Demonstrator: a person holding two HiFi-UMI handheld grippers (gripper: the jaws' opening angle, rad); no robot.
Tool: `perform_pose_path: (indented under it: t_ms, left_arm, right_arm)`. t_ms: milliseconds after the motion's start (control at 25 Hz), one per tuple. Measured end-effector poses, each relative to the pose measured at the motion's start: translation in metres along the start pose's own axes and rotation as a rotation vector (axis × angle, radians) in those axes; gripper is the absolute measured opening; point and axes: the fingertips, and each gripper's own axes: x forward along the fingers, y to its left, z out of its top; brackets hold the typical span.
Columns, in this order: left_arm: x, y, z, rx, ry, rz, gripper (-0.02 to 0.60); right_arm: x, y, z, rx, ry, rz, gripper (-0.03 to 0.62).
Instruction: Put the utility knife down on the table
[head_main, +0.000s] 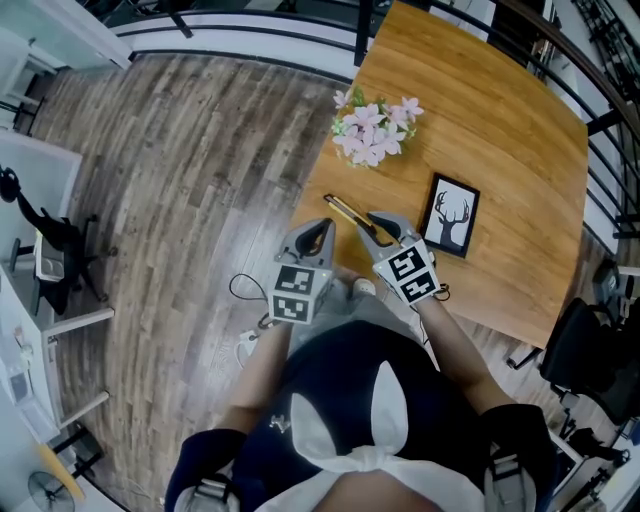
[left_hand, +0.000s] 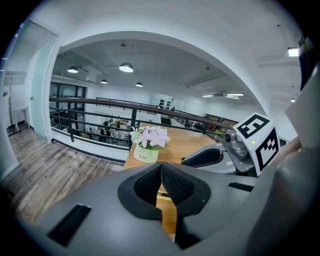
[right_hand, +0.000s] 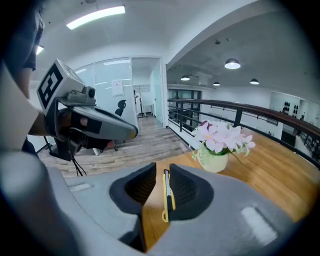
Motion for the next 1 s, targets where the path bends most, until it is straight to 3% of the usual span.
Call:
perform_pose_path:
  t_ms: [240,1000]
  left_arm:
    - [-0.007,-0.014,0.005,0.014,-0.017,-0.016,0.018]
    - [-0.017,-0.039,0.003,0.042,-0.033,-0.04,0.018]
  right_arm:
    - [-0.021,0.011,0.016,0.001,-0.045,-0.02,-0.001]
    - [-0.042,0.029,0.016,-0.004,-0.076,-0.04,-0.003]
